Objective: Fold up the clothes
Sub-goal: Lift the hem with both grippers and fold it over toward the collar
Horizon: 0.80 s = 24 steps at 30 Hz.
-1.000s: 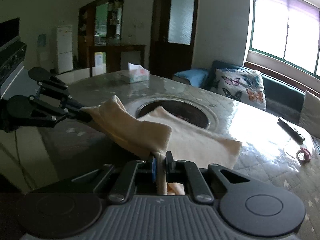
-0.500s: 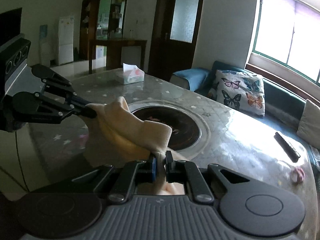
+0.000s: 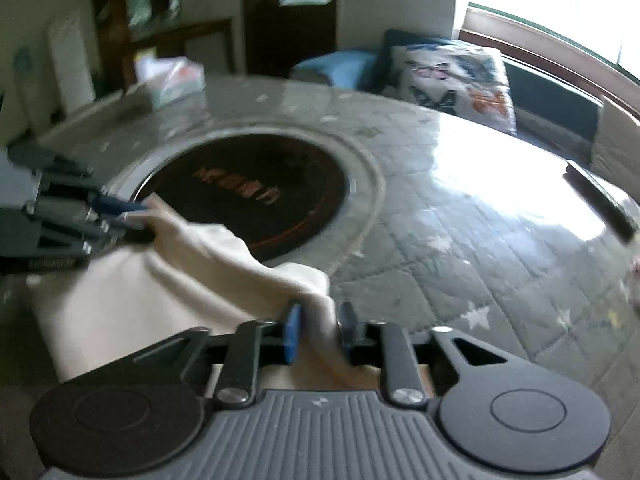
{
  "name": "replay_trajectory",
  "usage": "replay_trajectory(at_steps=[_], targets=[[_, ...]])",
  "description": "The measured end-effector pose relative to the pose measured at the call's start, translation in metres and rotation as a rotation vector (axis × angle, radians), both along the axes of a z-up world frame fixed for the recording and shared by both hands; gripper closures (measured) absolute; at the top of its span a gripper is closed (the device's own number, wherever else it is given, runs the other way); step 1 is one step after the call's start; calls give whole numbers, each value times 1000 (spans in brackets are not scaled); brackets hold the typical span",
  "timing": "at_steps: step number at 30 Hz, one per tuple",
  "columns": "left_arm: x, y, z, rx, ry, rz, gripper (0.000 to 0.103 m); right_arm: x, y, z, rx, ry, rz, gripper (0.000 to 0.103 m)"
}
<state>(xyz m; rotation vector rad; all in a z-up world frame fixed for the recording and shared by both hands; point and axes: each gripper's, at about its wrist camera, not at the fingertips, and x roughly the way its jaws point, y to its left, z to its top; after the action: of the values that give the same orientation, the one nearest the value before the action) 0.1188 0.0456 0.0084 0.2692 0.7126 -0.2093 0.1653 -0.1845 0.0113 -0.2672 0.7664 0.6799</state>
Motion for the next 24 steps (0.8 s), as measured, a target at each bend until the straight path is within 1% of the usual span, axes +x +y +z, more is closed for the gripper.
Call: replay_trajectory(at_steps=[2, 3, 5, 6, 9, 10, 14, 15, 17, 18, 20, 24], targets=[[1, 3, 1, 4, -3, 20, 71, -2, -14, 4, 34, -18, -56, 72], [4, 4, 2, 8, -3, 30, 67, -4, -20, 7, 47, -29, -84, 72], [8, 4, 5, 4, -4, 50, 65, -10, -33, 13, 64, -56, -130, 71], [8, 4, 7, 0, -7, 58, 65, -16, -39, 16, 77, -65, -132, 71], [7, 0, 17, -14, -33, 66, 67, -31, -46, 23, 112, -53, -102, 74], [8, -2, 21, -23, -37, 64, 69, -32, -44, 24, 117, -42, -91, 78], [7, -11, 31, -49, -49, 43, 78, -27, -38, 17, 121, 0, -77, 80], [6, -13, 33, -61, -44, 31, 82, -23, -36, 13, 117, 12, -86, 82], [6, -17, 34, -79, -30, 3, 83, -13, -36, 5, 108, 40, -114, 87], [6, -20, 33, -85, -21, -13, 84, -9, -37, 2, 109, 53, -126, 91], [6, -26, 31, -91, -4, -43, 85, -6, -39, 1, 127, 64, -141, 91], [15, -40, 24, -100, 30, -89, 85, -12, -28, 14, 143, 26, -94, 90]])
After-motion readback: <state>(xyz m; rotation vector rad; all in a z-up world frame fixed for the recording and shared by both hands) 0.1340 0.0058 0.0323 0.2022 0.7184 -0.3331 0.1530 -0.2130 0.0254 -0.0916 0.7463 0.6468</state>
